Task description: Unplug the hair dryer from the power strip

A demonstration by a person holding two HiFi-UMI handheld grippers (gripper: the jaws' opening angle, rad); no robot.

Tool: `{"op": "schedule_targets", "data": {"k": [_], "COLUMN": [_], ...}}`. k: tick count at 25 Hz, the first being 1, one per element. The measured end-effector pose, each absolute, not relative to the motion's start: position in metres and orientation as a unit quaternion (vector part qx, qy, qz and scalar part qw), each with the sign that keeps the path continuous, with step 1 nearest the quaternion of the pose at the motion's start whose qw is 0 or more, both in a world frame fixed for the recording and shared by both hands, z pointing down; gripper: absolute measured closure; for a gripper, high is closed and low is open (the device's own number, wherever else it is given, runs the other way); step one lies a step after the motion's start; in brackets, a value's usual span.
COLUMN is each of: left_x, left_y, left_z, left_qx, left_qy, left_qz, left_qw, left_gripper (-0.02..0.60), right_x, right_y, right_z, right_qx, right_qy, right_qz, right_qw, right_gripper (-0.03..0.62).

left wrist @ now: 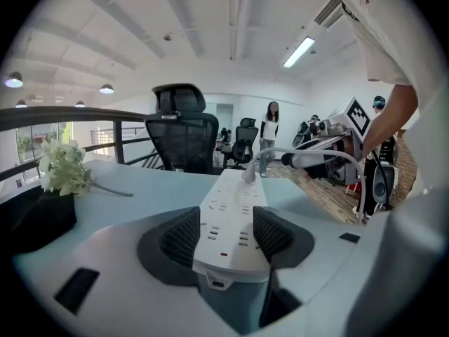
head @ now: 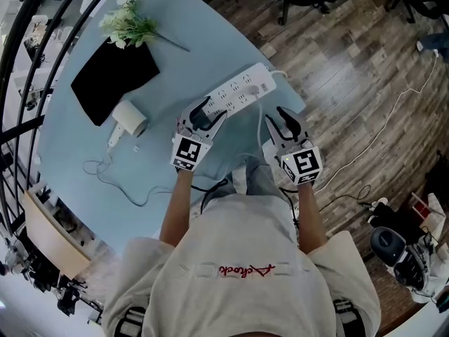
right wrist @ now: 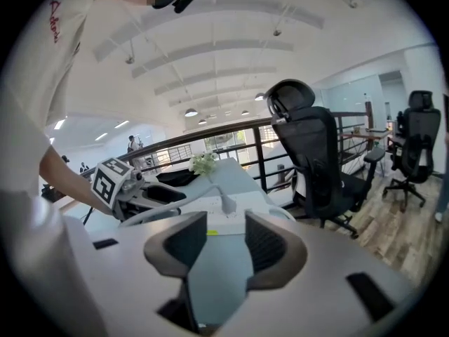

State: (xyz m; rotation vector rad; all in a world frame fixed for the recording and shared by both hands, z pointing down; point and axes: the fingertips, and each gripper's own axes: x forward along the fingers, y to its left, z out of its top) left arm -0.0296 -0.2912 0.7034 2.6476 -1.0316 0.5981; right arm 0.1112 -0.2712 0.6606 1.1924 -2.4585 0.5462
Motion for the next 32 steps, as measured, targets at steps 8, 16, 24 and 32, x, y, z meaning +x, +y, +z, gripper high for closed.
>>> {"op": "schedule_targets", "data": {"k": [8, 16, 24, 32], "left_x": [-0.03, -0.029, -0.029, -0.03], "left_y": [-0.291, -0.291, -0.29, -0.29], "left_z": [0.703, 0.703, 0.703, 0.702], "left_qx": [0.905, 0.905, 0.904, 0.905], "left_qy": [-0.354, -0.356, -0.358, -0.356], "left_qz": [0.202, 0.202, 0.199, 0.2], "left_qw": [0.117, 0.117, 0.117, 0.116], "left_gripper": [0.341, 0.341, 0.341, 0.342], "right_x": [0.102, 0.086, 0.07, 0.064], "right_y": [-0.271, -0.29, -0.309, -0.323], "right_z": [0.672, 0.678, 0.682, 0.688], "right_qx": [0.399, 0.392, 0.39, 0.395], "right_qy": [-0.878, -0.883, -0.885, -0.879], "right_qz": [0.18, 0.165, 0.153, 0.136], "right_qw": [0.195, 0.197, 0.204, 0.23], "right_gripper": [0.404, 0.405, 0.407, 0.416]}}
